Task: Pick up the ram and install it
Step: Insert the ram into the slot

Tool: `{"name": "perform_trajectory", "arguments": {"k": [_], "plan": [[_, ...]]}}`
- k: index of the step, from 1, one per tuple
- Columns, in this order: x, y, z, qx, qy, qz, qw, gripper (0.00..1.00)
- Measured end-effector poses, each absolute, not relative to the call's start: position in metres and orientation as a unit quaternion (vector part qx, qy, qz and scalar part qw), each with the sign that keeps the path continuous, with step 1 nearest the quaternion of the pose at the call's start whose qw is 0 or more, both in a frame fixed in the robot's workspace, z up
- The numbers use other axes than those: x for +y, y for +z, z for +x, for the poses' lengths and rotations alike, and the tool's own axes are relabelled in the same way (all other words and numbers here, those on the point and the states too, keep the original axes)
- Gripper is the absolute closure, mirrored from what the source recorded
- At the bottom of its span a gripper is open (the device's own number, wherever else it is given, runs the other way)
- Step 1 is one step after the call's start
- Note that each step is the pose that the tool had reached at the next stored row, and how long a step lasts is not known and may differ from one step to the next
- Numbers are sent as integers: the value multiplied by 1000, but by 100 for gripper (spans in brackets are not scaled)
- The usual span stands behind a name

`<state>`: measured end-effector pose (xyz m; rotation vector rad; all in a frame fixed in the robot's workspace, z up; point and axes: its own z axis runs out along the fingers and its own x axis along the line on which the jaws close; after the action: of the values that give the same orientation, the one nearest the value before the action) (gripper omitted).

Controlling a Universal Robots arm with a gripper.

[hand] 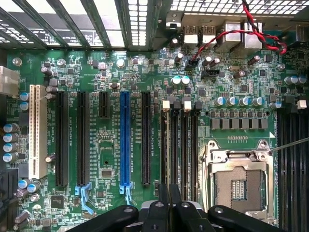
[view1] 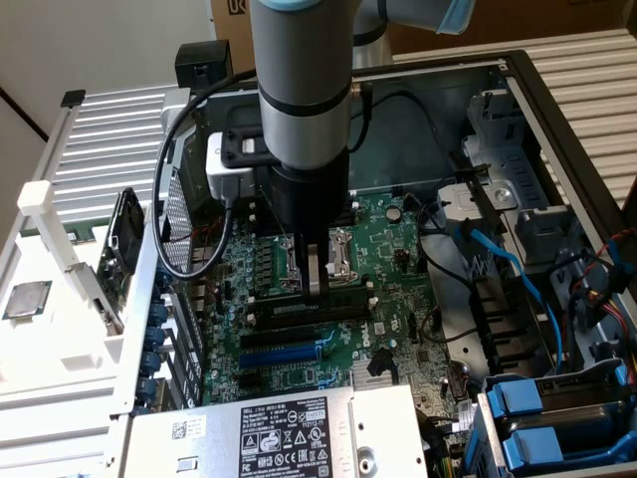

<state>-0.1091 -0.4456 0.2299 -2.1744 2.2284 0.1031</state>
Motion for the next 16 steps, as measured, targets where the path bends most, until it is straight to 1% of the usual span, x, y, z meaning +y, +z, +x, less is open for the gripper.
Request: {"name": "perform_trajectory", "arguments": {"k": [16], "plan": [[-446, 229, -109, 715, 33, -698, 13, 88]]}}
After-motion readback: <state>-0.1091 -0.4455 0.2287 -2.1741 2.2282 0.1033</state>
